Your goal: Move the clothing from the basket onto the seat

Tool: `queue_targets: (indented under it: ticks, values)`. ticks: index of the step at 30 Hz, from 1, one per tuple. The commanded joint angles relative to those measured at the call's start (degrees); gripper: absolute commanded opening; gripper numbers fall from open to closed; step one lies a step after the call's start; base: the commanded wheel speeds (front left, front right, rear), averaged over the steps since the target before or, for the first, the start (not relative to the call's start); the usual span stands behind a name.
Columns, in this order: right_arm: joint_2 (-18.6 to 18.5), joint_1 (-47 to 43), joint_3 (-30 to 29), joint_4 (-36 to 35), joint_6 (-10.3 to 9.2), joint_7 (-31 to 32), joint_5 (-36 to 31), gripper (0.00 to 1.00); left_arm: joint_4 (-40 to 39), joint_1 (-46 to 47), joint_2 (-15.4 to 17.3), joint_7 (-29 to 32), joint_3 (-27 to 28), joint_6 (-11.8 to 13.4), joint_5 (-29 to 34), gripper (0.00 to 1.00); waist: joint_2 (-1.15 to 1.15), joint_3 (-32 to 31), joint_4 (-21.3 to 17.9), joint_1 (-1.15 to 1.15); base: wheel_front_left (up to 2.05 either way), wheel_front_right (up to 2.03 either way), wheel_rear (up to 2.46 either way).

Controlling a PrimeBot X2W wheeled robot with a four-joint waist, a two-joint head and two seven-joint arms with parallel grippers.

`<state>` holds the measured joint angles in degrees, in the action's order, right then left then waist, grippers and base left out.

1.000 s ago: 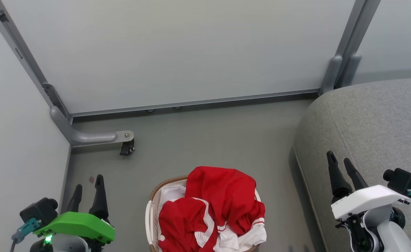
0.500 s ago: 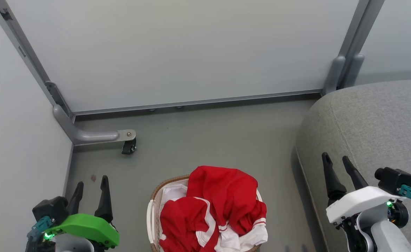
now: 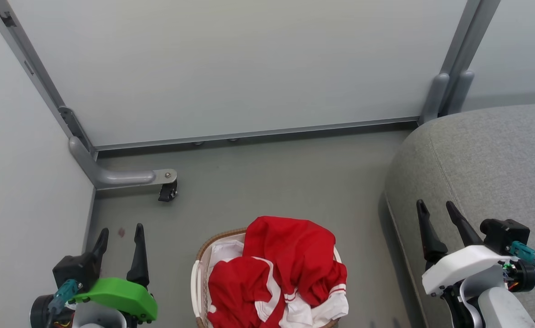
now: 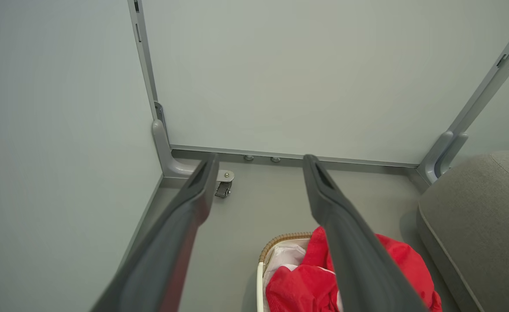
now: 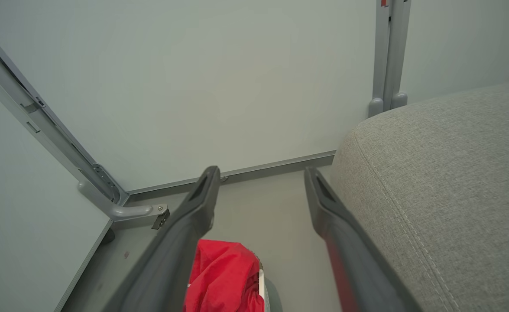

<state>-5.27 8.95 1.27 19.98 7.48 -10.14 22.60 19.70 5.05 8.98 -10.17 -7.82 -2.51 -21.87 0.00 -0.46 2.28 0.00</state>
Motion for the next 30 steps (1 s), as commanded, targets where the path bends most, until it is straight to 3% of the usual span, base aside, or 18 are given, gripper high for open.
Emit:
queue_targets:
  ticks: [1, 23, 30]
  values:
    - [-0.14, 1.24, 0.06, -0.13, 0.02, -0.62, -1.54, 1.00, -0.51, 0.47, 0.33, -0.60, -0.16, 0.33, 1.56, 1.00, 0.00, -0.02, -0.03, 0.00, 0.00, 0.00, 0.00]
    - [1.40, -1.15, -0.09, 0.05, 0.02, -3.25, -12.71, 1.00, 0.18, -2.98, -1.76, -3.20, 1.79, 0.85, 12.06, 1.00, 0.00, -0.44, -0.18, 0.00, 0.00, 0.00, 0.00]
    - [1.58, -0.67, -0.07, -0.16, 0.01, -3.99, -15.86, 1.00, 0.41, -3.45, -2.18, -3.99, 2.61, -0.02, 14.96, 1.00, 0.00, 0.42, -0.33, 0.00, 0.00, 0.00, 0.00]
